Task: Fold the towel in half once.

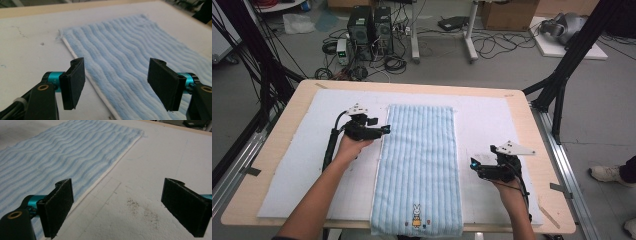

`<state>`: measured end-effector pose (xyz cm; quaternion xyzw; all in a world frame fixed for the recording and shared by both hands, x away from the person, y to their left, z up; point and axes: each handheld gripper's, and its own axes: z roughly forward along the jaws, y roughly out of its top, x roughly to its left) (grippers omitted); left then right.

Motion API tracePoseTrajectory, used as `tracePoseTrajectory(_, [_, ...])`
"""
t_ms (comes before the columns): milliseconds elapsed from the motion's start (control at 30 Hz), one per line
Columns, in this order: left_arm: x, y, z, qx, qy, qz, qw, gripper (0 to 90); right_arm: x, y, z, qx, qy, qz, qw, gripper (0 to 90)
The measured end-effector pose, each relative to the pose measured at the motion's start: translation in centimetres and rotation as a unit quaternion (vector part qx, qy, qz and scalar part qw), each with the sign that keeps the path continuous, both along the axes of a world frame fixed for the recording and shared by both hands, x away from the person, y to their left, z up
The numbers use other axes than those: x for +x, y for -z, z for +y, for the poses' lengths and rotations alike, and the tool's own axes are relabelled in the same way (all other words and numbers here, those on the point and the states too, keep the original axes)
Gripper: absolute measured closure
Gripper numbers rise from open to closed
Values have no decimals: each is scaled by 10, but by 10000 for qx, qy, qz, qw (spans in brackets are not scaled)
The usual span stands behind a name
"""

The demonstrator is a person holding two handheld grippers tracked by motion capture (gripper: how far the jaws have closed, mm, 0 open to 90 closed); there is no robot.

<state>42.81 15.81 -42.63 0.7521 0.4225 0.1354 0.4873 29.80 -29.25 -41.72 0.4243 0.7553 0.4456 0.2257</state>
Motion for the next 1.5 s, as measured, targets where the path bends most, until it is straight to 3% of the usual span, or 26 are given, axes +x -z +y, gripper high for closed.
tracePoseTrajectory(133, [17,7,-7,219,-181,242,9993,308,0,0,-2,28,39,-6,10000,101])
tracePoseTrajectory(300, [25,17,-14,409,-271,351,9982,292,0,0,-5,76,70,4,9999,101])
tracePoseTrajectory(467, [24,20,-21,734,-238,363,9964,307,-2,-1,-8,137,102,0,9999,101])
tracePoseTrajectory(600, [22,21,-28,1120,-211,270,9931,374,-2,-1,-8,150,87,-16,9998,101])
tracePoseTrajectory(700, [21,20,-28,1238,-185,217,9919,472,-2,-1,-7,146,81,-7,9999,101])
tracePoseTrajectory(767, [20,20,-29,1208,-115,196,9924,542,-2,-1,-7,146,56,-1,9999,101])
tracePoseTrajectory(900, [16,20,-35,1250,206,97,9919,835,-2,-1,-7,145,82,24,9999,101])
tracePoseTrajectory(1133, [19,21,-31,890,95,332,9954,863,-1,0,-5,155,62,52,9998,101])
tracePoseTrajectory(1267, [19,20,-30,833,73,351,9959,865,3,2,-2,139,24,108,9998,101])
tracePoseTrajectory(1500, [17,13,-23,422,78,332,9985,865,16,0,18,73,-61,249,9996,102])
